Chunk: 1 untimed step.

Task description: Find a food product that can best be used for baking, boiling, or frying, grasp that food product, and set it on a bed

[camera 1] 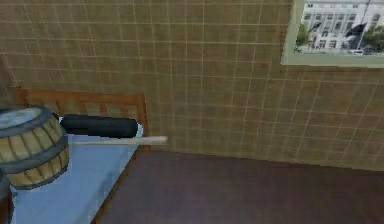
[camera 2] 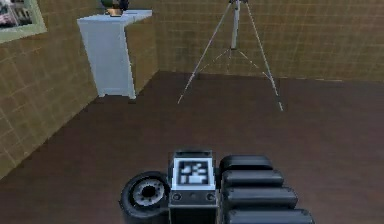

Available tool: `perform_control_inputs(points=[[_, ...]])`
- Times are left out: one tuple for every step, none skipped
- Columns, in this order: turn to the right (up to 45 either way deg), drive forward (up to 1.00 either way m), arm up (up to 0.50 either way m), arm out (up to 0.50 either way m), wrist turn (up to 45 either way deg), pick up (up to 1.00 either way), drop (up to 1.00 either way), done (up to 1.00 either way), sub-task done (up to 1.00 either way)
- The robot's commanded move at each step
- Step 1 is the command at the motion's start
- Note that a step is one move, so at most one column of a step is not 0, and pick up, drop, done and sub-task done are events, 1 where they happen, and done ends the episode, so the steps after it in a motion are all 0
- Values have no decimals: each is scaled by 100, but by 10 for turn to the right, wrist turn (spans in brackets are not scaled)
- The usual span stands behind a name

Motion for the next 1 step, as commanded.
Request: perform_control_inputs(points=[[0, 70, 0, 0, 0, 0, 0, 0, 0]])
